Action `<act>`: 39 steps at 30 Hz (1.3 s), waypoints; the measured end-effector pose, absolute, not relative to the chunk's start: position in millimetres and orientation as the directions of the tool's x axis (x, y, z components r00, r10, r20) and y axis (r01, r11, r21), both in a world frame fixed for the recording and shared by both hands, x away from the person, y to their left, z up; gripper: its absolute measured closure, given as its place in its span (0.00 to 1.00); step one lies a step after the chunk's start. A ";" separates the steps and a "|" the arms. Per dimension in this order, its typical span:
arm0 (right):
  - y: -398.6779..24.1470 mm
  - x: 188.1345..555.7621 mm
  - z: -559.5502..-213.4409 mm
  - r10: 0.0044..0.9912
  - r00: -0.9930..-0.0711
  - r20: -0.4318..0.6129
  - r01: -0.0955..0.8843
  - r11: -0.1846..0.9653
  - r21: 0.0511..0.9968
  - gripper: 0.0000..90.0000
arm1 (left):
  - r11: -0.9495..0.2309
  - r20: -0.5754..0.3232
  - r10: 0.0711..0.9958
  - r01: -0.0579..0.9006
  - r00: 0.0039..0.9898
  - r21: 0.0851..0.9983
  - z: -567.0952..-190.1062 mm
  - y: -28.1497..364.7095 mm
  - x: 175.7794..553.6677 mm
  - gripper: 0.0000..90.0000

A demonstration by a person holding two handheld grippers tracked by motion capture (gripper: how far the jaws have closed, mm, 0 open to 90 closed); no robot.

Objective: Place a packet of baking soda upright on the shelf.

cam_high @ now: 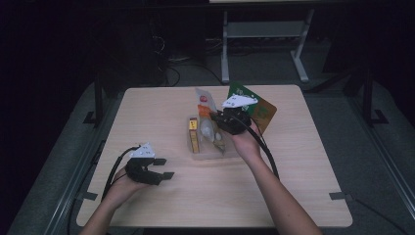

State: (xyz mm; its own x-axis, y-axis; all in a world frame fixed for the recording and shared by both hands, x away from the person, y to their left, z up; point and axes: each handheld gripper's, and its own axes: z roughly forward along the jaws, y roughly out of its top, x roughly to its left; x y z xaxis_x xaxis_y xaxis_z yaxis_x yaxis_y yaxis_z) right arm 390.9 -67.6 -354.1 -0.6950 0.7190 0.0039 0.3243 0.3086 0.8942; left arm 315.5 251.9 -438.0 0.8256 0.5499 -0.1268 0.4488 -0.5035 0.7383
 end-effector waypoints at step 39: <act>-79.0 396.0 -387.5 0.684 -0.712 0.159 0.525 0.369 0.767 0.85 | -0.535 -0.134 0.542 0.464 0.830 0.706 -441.0 246.9 313.8 0.38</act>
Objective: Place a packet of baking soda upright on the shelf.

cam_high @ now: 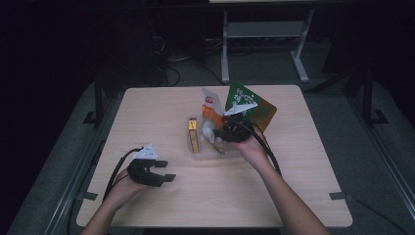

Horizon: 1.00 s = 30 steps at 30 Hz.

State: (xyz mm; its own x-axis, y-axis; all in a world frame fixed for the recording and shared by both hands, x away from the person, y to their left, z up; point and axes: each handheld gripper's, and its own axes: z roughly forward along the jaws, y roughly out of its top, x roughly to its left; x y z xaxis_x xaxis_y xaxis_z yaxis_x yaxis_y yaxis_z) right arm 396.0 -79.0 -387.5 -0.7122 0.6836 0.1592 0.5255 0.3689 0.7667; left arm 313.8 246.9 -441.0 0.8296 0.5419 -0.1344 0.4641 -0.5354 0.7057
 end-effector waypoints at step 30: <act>-62.0 380.4 -393.8 0.750 -0.661 0.019 0.290 0.232 0.929 0.96 | -0.528 -0.126 0.550 0.461 0.826 0.713 -438.7 249.3 313.6 0.38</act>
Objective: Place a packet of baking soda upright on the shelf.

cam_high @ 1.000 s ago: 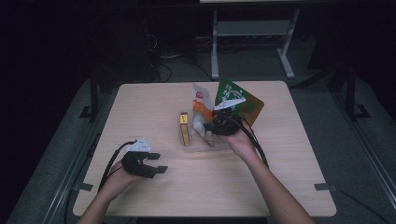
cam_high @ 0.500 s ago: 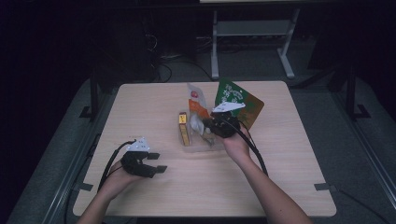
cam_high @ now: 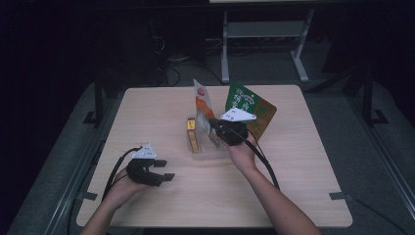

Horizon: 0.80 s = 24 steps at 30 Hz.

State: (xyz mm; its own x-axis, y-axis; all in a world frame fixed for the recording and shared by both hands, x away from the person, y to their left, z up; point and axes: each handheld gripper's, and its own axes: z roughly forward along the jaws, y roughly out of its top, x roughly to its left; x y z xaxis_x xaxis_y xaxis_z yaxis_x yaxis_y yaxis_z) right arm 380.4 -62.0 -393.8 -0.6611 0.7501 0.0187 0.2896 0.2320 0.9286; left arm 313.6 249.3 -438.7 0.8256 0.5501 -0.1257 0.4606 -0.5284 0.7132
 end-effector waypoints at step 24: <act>-66.3 365.0 -420.9 0.741 -0.672 0.016 0.375 0.322 0.869 0.94 | -0.554 -0.120 0.538 0.457 0.834 0.695 -439.2 247.0 313.1 0.39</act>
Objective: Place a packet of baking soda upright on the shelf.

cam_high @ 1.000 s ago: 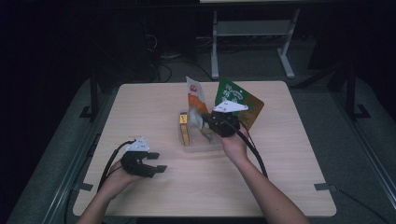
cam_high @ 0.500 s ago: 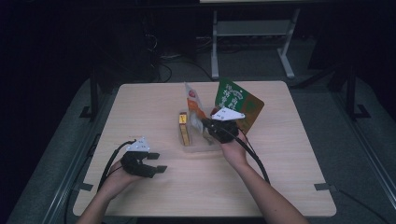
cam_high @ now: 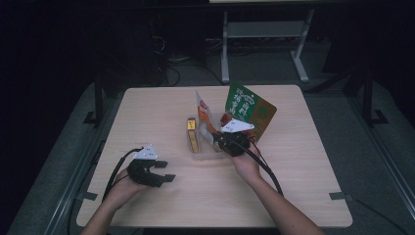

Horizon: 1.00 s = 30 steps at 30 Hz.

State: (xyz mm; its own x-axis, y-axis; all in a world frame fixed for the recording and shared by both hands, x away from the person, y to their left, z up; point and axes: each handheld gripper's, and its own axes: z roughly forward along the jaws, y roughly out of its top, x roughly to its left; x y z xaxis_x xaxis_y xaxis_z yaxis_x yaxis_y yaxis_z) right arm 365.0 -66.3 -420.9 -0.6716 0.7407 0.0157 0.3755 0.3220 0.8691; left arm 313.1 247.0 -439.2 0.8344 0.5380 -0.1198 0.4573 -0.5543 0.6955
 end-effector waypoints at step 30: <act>-98.4 358.0 -407.0 0.672 -0.740 0.009 0.360 0.385 0.850 0.37 | -0.548 -0.108 0.510 0.419 0.853 0.724 -437.6 246.9 312.0 0.27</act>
